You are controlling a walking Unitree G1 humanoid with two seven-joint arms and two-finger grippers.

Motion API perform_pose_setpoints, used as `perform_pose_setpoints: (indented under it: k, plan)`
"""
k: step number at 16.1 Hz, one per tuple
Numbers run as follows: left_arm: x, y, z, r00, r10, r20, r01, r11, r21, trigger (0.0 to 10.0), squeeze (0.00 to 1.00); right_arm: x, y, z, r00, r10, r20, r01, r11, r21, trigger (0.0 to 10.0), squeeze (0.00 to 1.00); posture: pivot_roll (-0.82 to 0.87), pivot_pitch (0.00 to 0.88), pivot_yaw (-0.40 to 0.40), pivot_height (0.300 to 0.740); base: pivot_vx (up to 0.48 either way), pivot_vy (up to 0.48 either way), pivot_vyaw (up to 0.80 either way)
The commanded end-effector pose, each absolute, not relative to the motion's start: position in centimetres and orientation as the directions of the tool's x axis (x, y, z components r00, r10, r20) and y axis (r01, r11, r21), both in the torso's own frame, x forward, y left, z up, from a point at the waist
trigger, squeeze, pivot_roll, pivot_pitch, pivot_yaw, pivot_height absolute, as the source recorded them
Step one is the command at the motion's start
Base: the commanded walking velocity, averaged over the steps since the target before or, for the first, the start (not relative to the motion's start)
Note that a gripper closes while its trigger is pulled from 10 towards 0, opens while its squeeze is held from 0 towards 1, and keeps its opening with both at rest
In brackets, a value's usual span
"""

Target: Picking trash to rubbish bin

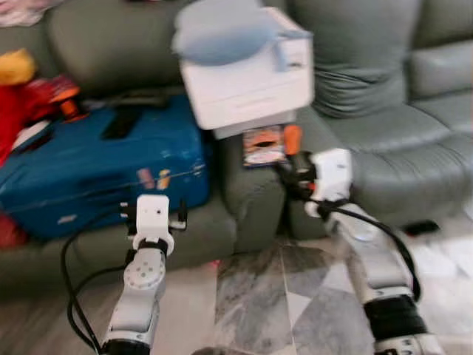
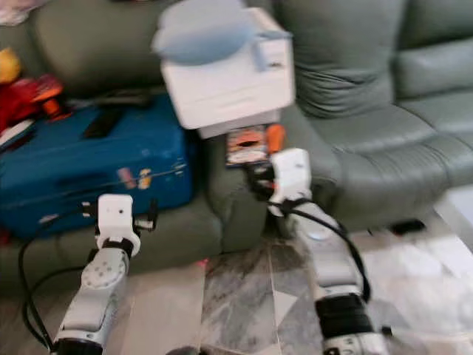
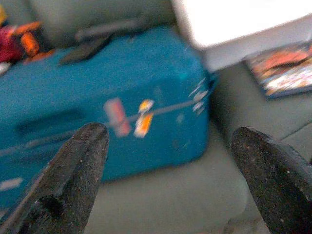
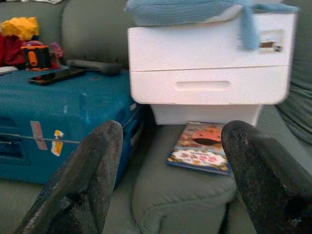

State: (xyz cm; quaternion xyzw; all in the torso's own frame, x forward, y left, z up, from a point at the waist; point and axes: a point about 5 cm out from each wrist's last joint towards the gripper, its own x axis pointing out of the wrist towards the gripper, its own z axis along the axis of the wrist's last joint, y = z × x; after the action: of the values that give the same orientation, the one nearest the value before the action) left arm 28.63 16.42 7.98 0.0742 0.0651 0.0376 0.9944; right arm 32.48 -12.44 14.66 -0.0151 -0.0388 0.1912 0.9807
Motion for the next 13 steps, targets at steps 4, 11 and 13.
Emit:
perform_pose_setpoints:
  k: [4, 11, 13]
  plan:
    - [26.8, 20.1, 1.5, 0.913, 0.151, -0.378, -0.088, 0.980, 0.179, 10.0, 0.00, 32.7, -12.3, 9.9, 0.912, 0.397, -0.108, -0.402, 0.915, -0.027, 10.0, 0.00, 0.00, 0.046, 0.035, 0.740, 0.000, 0.000, 0.35]
    - [21.7, 21.8, -5.2, 0.750, 0.117, -0.651, -0.008, 0.986, 0.168, 10.0, 0.00, 30.6, -16.8, 1.6, 0.891, 0.149, -0.429, -0.184, 0.982, -0.042, 10.0, 0.00, 0.00, 0.034, 0.041, 0.740, 0.000, 0.000, 0.00]
    - [20.0, 22.7, -6.4, 0.682, 0.141, -0.717, -0.038, 0.987, 0.157, 10.0, 0.00, 28.7, -17.9, -0.8, 0.849, 0.079, -0.523, -0.133, 0.989, -0.066, 10.0, 0.00, 0.01, 0.032, 0.043, 0.740, 0.000, 0.000, 0.00]
